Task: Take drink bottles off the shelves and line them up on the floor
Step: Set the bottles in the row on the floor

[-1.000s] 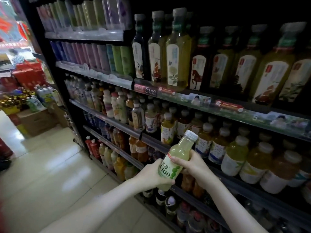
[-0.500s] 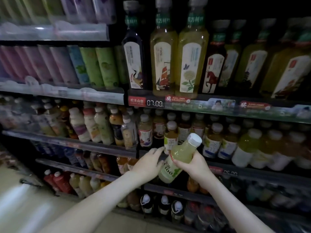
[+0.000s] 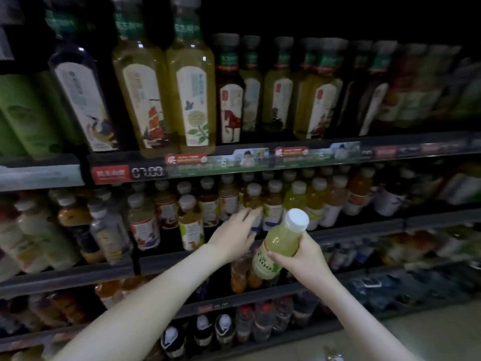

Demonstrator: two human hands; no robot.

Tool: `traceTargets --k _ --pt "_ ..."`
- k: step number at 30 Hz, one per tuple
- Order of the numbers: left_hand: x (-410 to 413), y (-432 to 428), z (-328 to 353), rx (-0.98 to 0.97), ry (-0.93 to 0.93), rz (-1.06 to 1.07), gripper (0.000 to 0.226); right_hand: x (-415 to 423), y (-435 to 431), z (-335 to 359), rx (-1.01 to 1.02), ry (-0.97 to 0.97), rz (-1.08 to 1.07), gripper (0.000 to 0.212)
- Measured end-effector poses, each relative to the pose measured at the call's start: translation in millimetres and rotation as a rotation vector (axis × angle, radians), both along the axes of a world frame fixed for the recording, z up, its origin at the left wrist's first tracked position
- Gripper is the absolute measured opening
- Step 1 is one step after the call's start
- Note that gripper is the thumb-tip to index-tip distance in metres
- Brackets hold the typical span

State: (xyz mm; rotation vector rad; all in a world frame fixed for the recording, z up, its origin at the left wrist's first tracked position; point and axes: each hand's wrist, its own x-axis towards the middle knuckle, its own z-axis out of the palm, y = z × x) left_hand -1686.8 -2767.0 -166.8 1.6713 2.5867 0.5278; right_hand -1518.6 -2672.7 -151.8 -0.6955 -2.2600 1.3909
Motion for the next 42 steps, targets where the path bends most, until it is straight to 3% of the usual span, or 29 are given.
traceTargets --k 4,10,16,23,25,28,33,38,42 --pt "36 46 3 0.024 -0.010 -0.131 0.063 26 31 4 -0.017 0.042 -0.093 0.049" --pt "54 105 4 0.005 0.058 0.014 0.062 60 101 4 -0.062 0.071 -0.151 0.047" --pt "91 196 3 0.053 0.159 0.001 0.059 88 189 -10 -0.068 0.064 -0.172 0.044" --pt "106 283 -2 -0.148 0.159 0.170 0.062 120 285 -22 -0.090 0.009 -0.137 0.044" --pt "108 291 0 -0.220 0.099 0.189 0.058 123 299 -19 -0.078 0.005 -0.125 0.043" --pt "106 297 6 -0.125 0.119 0.281 0.053 121 312 -14 -0.059 0.006 -0.120 0.043" --pt "98 306 9 -0.065 0.025 0.239 0.071 117 319 -10 -0.049 0.022 -0.106 0.045" --pt "112 303 15 -0.130 0.096 0.283 0.070 109 315 4 -0.011 0.060 -0.043 0.042" --pt "122 282 24 -0.135 0.106 0.201 0.063 98 308 21 0.026 0.094 0.009 0.044"
